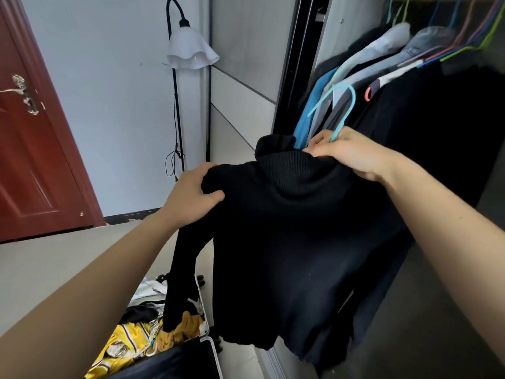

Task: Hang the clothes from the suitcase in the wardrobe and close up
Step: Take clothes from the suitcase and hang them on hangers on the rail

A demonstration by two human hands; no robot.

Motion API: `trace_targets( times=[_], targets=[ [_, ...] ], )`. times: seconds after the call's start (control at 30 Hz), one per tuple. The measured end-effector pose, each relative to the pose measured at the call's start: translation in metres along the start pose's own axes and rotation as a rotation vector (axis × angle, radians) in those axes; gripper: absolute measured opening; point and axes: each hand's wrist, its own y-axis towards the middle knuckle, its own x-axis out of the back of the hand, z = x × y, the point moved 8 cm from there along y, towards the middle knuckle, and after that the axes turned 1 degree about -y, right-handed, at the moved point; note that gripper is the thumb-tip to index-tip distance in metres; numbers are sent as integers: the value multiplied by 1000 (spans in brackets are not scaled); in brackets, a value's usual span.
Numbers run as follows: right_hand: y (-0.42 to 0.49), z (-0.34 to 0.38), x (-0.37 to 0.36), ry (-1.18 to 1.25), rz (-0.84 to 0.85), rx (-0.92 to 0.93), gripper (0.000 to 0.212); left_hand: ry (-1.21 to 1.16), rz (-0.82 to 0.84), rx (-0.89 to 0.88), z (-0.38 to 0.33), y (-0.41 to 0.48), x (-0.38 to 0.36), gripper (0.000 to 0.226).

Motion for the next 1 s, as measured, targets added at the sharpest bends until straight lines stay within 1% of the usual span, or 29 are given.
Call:
trace_targets(
  times=[0.03,0.07,0.13,0.2,0.27,0.37,0.43,0.5,0.53,0.63,0.67,0.73,0.8,0.83,0.87,0.9,0.93,1.0],
  targets=[
    [-1,4,-1,5,8,2,24,90,-49,-59,-7,2,2,25],
    [-1,5,-2,1,8,13,24,196,-74,-108,-17,3,1,23],
    [-4,9,-9,2,16,29,22,298,-73,-189,-36,2,-9,29],
    [-6,16,-14,-31,10,56,29,299,-98,-253,-52,1,-18,27],
    [-10,22,-17,-85,3,91,42,294,-176,-302,-64,-1,-20,37],
    [-17,26,-12,-150,-28,110,48,285,-257,-367,-76,-1,-20,42],
    [-23,23,-11,-164,-28,113,53,269,-274,-371,-82,1,-21,52],
    [-27,22,-8,-161,-43,128,54,225,-289,-365,-89,3,-20,52],
    [-29,21,-5,-168,-50,133,52,202,-284,-353,-91,6,-19,52],
    [-42,16,15,-69,-35,152,25,153,-274,-314,-95,13,-10,48],
    [-48,5,25,-21,-35,141,22,141,-282,-295,-93,16,-4,46],
    [-63,-30,48,0,-103,65,22,100,-316,-265,-87,20,15,43],
    [-77,-73,65,-2,-210,-57,22,57,-337,-245,-79,24,28,45],
    [-81,-89,68,2,-235,-113,22,56,-333,-233,-76,24,30,45],
    [-84,-97,66,-4,-224,-148,19,68,-326,-227,-74,25,28,44],
    [-84,-94,63,-26,-190,-158,14,71,-309,-234,-73,26,24,45],
    [-82,-87,59,-41,-149,-149,13,65,-281,-244,-72,26,18,45],
    [-76,-60,52,-25,-121,-97,27,56,-223,-264,-76,26,5,43]
  ],
)
